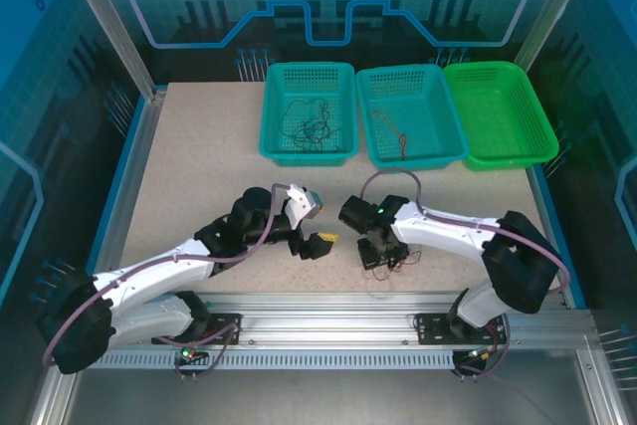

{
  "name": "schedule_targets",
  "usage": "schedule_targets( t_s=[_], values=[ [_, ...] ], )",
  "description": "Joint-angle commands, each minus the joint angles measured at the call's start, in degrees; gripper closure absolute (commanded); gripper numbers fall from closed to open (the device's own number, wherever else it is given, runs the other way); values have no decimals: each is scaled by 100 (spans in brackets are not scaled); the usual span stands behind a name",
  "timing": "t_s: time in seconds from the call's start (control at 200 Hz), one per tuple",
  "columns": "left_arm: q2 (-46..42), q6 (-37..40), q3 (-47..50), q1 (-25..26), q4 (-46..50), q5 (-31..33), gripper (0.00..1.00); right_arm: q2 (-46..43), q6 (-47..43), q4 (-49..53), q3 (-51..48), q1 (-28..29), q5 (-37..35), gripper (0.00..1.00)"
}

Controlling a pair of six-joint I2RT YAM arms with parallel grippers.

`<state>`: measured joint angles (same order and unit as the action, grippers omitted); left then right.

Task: Untangle the cables

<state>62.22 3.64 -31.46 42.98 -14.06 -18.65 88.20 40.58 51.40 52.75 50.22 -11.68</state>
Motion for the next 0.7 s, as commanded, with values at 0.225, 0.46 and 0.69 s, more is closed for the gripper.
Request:
schedule_targets(
  t_s=[0.225, 0.46, 0.69],
  values=[
    [71, 155, -133, 47, 17, 160, 13, 434, -676, -279, 33, -214, -59, 74],
    [62, 129, -129, 56, 23, 296, 13, -11, -779, -326, -128, -471, -65, 94],
    [74, 44, -101, 60, -65, 336, 12, -1138, -563, -193, -581, -707, -276, 94]
  ],
)
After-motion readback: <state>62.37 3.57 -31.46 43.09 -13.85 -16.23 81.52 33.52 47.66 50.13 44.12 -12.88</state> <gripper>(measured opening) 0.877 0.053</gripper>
